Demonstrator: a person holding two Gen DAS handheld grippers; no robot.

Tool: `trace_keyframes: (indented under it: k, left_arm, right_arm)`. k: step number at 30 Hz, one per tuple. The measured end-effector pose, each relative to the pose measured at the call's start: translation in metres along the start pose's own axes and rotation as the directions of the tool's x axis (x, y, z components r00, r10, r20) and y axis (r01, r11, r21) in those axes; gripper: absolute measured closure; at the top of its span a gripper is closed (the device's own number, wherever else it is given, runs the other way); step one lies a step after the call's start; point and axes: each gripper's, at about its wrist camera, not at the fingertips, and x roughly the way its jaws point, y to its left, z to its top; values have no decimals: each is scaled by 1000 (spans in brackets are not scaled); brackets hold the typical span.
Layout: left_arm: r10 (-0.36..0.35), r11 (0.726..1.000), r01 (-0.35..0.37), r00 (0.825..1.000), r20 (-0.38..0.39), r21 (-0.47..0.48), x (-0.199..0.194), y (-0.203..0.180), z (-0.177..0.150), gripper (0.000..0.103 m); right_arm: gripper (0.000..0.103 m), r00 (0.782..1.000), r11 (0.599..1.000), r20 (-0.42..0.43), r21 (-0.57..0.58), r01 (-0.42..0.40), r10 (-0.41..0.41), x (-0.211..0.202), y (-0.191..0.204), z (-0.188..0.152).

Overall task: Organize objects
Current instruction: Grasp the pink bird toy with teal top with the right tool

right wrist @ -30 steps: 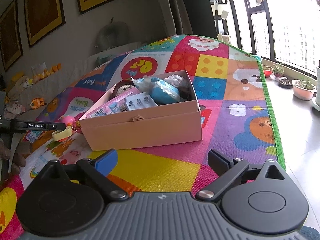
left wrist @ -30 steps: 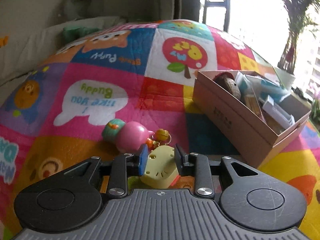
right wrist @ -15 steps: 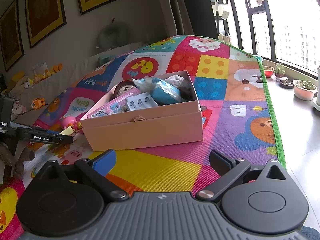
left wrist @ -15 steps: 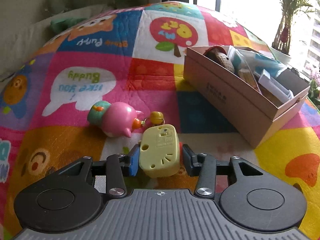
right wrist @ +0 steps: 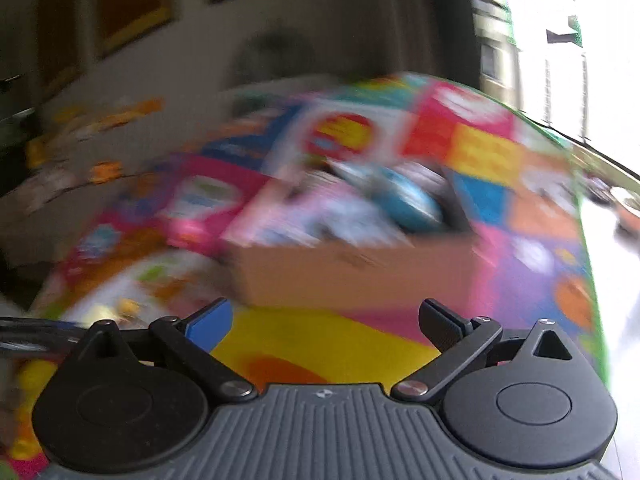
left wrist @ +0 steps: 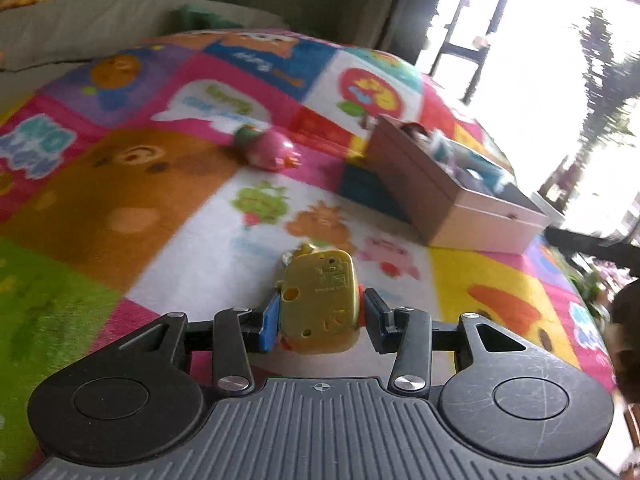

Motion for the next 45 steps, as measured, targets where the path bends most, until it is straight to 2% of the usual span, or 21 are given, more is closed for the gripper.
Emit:
trace_keyframes:
  k: [3,7,11,14,17,19,20,21,23,25,26,27,28,31,36,38,40,42,45]
  left_arm:
    - [18,1000,-18,1000,1,2,8,1,7,55]
    - [27,999,-28,1000,11,31,8,-1,4,55]
    - [19,1000,-20,1000,15,22,7,0,1,55]
    - [13,1000,-14,1000,19,12,6,0,1,55]
    - [6,1000,-6,1000,21,2,6,2,0,55]
    - [7,1000,-7,1000,21,3,6,1,1,55]
    - [9,1000,-9,1000,21,6,6,1,1,55]
    - [10,1000,-10,1000,21,7,6,0,1,55]
    - [12,1000,-12,1000,22,8,6,0,0,55]
    - [14,1000,-14,1000,22,8,6,0,1,55]
    - [16,1000,-16,1000,21,10,6,0,0,55]
    - [18,1000,-19,1000,21,13,6,-1,0,55]
    - [21,1000,-22,1000,20,16,6,-1,0,55]
    - [28,999,-28,999,20,23,6,-2,0,55]
    - [36,999,-36,999,21,24,7,-3,0,55]
    - [47,998,-47,999,22,34,7,-6,-1,55]
    - [53,998,-54,998,22,40,7,-7,-1,55]
    - [52,998,-52,998,23,38,7,-7,-1,55]
    - [41,999,-41,999,26,25,6,-4,-1,55]
  right_arm:
    - [3,992,989,-33,-82,-124,121,12,44,39]
    - [4,959,964,-175,-110,-242,221,64,95,84]
    - [8,940,960,-284,-148,-239,190,138,132,105]
    - [16,920,966,-363,-147,-212,147,198,148,108]
    - [26,902,970,-420,-158,-184,102,243,158,99]
    - [43,893,974,-444,-162,-159,72,259,161,91]
    - [46,896,974,-440,-172,-150,60,261,162,89]
    - [56,902,970,-427,-190,-151,57,257,163,88]
    - [57,900,968,-429,-185,-172,78,243,159,88]
    - [65,905,963,-414,-194,-190,95,224,153,89]
    - [71,907,959,-406,-195,-207,113,208,148,89]
    - [84,904,956,-407,-190,-222,129,194,143,89]
    - [86,901,953,-407,-182,-241,150,176,137,88]
    - [86,908,942,-374,-192,-276,189,121,119,79]
    - [86,917,936,-359,-232,-266,172,65,98,59]
    - [83,927,939,-335,-232,-255,169,59,96,61]
    - [60,933,946,-313,-204,-250,179,63,95,67]
    - [57,932,951,-299,-163,-262,206,74,99,76]
    - [56,919,955,-323,-113,-274,225,106,112,86]
